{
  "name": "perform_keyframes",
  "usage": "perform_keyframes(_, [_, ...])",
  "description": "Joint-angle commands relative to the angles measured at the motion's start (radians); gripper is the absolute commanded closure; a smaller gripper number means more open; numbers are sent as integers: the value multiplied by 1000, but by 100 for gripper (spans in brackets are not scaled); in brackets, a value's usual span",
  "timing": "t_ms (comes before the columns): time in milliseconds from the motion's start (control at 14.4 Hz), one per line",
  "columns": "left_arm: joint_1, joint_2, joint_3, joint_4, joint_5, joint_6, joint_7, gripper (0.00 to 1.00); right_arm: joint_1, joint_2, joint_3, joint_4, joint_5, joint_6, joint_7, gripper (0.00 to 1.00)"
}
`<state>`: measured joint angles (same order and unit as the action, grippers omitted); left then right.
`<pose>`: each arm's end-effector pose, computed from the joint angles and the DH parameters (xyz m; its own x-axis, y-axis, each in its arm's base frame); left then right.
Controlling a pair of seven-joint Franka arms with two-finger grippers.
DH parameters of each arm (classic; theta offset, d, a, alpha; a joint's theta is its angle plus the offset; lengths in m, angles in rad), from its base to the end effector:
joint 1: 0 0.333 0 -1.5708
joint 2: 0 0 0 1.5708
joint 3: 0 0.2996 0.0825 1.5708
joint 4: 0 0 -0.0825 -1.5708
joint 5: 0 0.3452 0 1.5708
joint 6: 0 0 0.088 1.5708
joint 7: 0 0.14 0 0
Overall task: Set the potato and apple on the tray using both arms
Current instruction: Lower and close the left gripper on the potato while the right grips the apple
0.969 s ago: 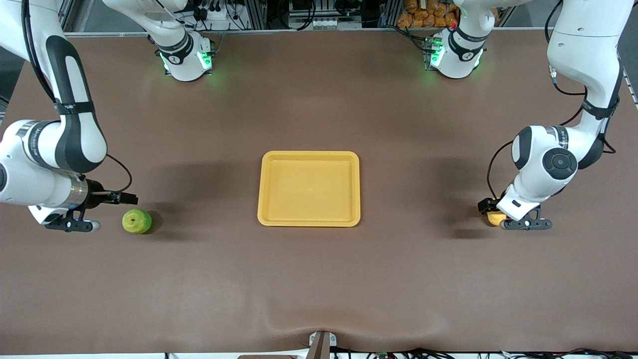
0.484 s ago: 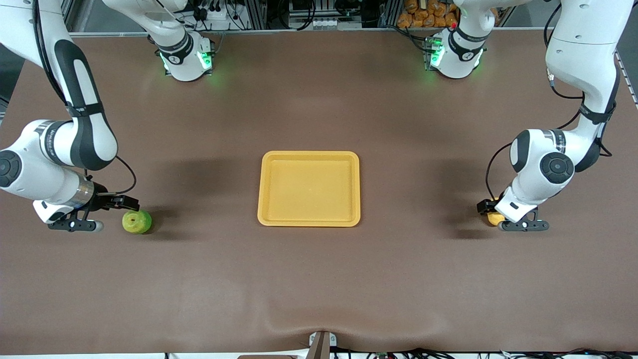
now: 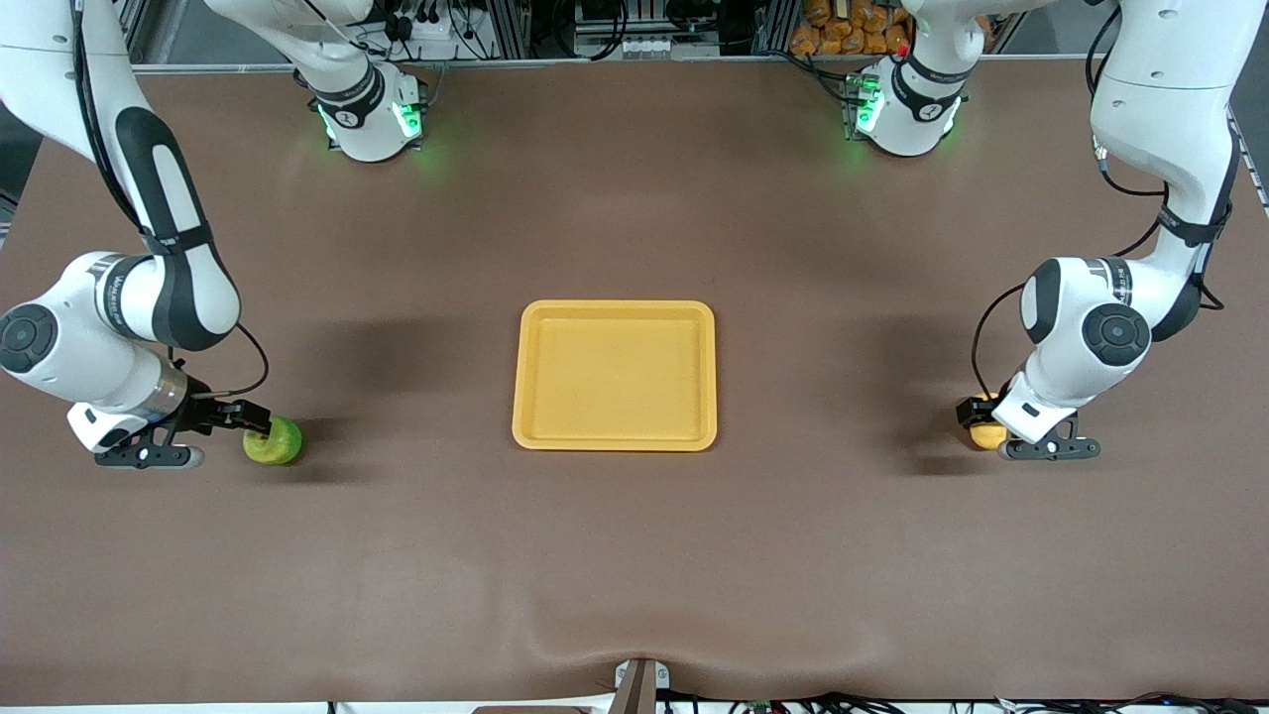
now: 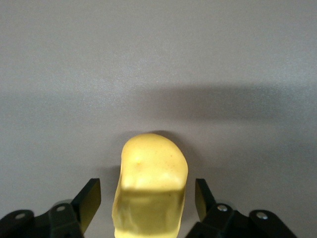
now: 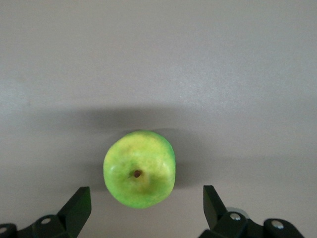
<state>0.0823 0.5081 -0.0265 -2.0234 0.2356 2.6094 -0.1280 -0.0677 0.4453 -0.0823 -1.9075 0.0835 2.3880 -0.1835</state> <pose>0.5809 0.0314 0.1863 0.9965 -0.0154 0.0818 -0.0062 -0.9937 -0.1117 0.5935 -0.0853 0.2471 0.9990 -0.0180 0.0406 -0.0174 -0.9997 -0.0168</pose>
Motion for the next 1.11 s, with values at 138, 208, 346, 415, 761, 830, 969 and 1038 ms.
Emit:
perform_keyframes(138, [7, 10, -4, 12, 24, 9, 7, 28, -6, 65, 10, 25, 59, 48, -17, 0])
perform_keyframes(208, [7, 10, -4, 12, 24, 9, 7, 33, -4, 72, 10, 27, 67, 48, -14, 0])
perform_keyframes(346, [2, 10, -4, 9, 25, 8, 10, 60, -3, 78, 10, 27, 96, 54, -16, 0])
perform_keyframes(415, [1, 9, -4, 9, 25, 6, 11, 72, -3, 91, 10, 27, 97, 62, -16, 0])
perform_keyframes(761, [-2, 0, -9, 12, 27, 6, 31, 100, 0, 121, 13, 27, 102, 89, -16, 0])
perform_keyframes(830, [-4, -5, -12, 12, 27, 1, 36, 100, 0, 131, 13, 27, 102, 91, -16, 0])
perform_keyframes(969, [-6, -14, -15, 12, 27, -5, 36, 100, 0, 135, 13, 27, 102, 92, -16, 0])
perform_keyframes(1038, [-9, -17, -16, 12, 27, -5, 34, 100, 0, 135, 13, 27, 104, 94, -16, 0])
